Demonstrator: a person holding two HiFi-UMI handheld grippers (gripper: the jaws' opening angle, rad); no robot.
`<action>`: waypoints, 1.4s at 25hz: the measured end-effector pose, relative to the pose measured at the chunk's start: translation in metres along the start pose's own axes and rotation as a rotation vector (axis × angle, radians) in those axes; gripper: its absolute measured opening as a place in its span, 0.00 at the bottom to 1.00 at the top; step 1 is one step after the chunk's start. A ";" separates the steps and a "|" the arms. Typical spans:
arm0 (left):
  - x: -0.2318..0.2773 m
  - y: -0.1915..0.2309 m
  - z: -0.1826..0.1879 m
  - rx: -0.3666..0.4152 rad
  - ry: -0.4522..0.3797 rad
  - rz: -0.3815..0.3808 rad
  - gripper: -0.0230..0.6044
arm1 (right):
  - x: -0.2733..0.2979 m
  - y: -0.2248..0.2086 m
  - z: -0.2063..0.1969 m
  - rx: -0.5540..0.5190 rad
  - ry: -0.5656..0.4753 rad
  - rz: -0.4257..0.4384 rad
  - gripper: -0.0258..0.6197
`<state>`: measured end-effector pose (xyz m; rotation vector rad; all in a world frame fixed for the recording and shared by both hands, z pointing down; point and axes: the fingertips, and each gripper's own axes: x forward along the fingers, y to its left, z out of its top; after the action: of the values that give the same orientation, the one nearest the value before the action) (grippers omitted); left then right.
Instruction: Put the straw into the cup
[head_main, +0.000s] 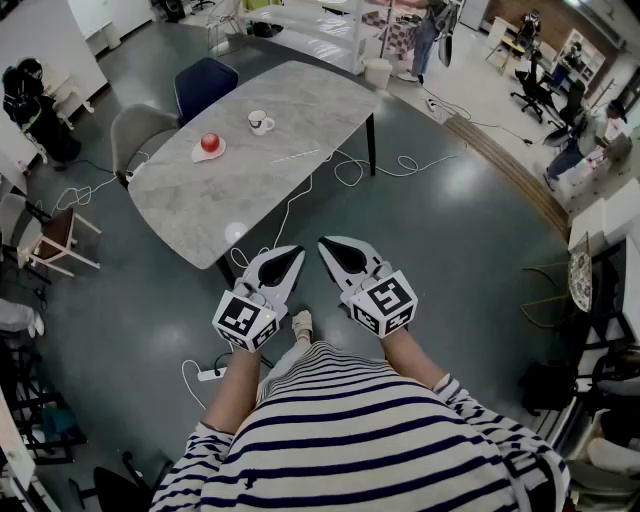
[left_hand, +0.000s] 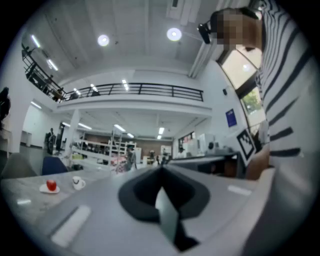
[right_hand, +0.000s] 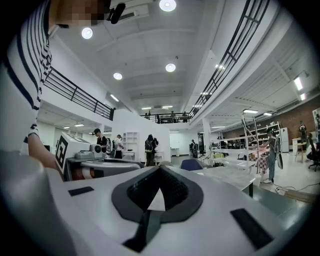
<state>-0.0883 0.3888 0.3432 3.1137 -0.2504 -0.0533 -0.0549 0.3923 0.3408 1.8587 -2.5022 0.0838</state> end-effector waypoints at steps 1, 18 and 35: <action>0.000 0.000 0.000 -0.001 0.001 0.001 0.05 | 0.000 0.001 0.000 0.000 0.000 0.001 0.05; 0.006 -0.001 -0.002 -0.009 0.015 -0.010 0.05 | -0.001 0.003 0.005 0.041 -0.058 0.049 0.05; 0.051 0.072 -0.014 -0.051 0.032 -0.056 0.05 | 0.067 -0.048 -0.005 0.050 0.006 0.011 0.05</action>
<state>-0.0493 0.3101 0.3574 3.0681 -0.1589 -0.0104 -0.0281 0.3146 0.3506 1.8606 -2.5296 0.1532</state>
